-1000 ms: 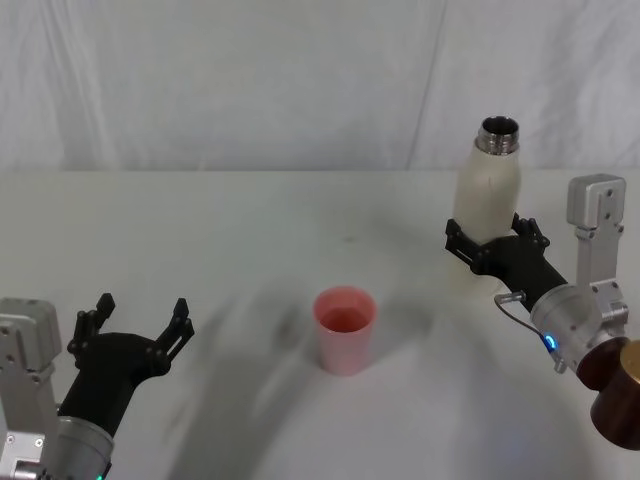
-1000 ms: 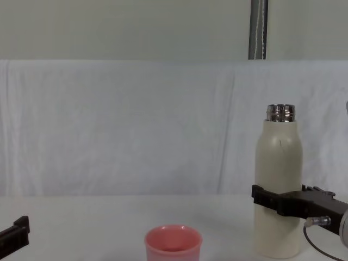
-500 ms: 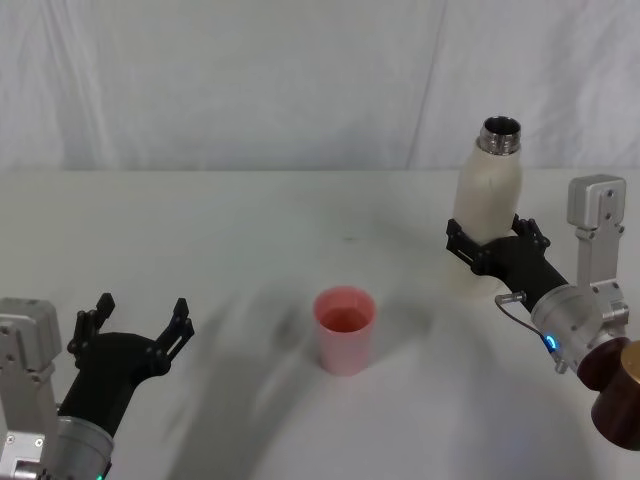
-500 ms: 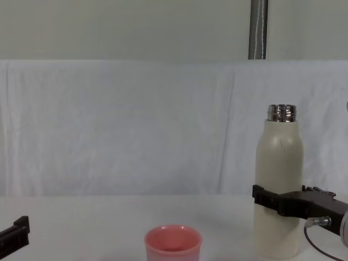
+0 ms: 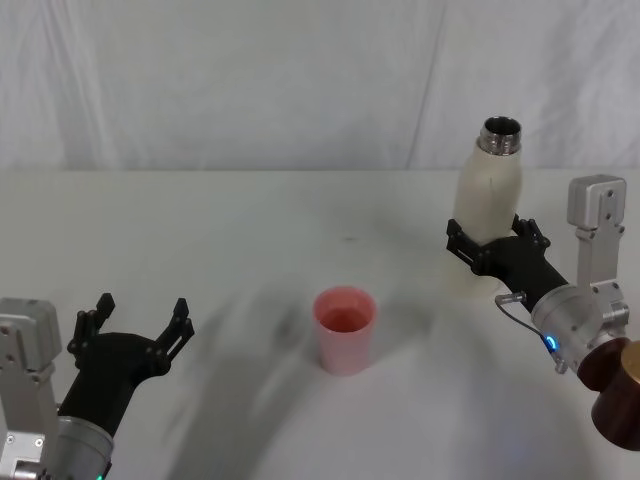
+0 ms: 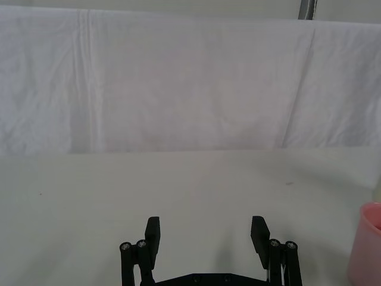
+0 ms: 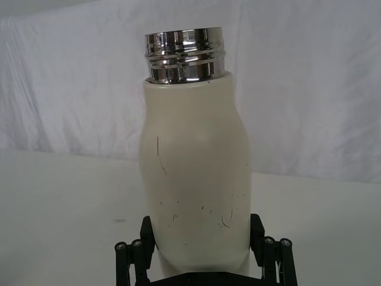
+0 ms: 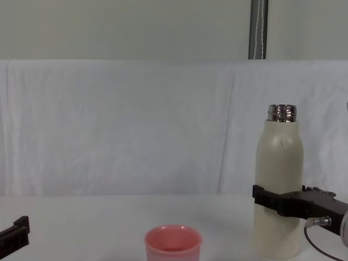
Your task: Grasp the thermos with one hand and pour water into the cup lid.
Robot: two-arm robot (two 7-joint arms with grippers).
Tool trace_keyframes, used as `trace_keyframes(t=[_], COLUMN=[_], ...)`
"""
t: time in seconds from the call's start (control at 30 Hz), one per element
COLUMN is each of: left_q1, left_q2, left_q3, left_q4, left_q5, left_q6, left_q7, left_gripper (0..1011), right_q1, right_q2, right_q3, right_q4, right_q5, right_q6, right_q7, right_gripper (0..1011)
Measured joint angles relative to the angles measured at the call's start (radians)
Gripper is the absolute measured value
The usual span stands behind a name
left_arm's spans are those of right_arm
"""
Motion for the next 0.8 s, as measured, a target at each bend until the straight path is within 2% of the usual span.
trace_keyframes(t=[0.4, 0.8], left_q1=[0.0, 0.0], left_q2=[0.0, 0.0], left_q3=[0.0, 0.0], left_q4=[0.0, 0.0], left_q5=[0.0, 0.0], left_q6=[0.0, 0.0], left_q7=[0.0, 0.0], left_gripper=[1001, 1001], right_q1=[0.0, -0.012], right_q2=[0.0, 0.033], right_q3=[0.0, -0.001], right_q4=[-0.004, -0.083], right_q5=[0.0, -0.009], right_q6=[0.0, 0.005], right_q7=[0.001, 0.011], right_gripper=[964, 964])
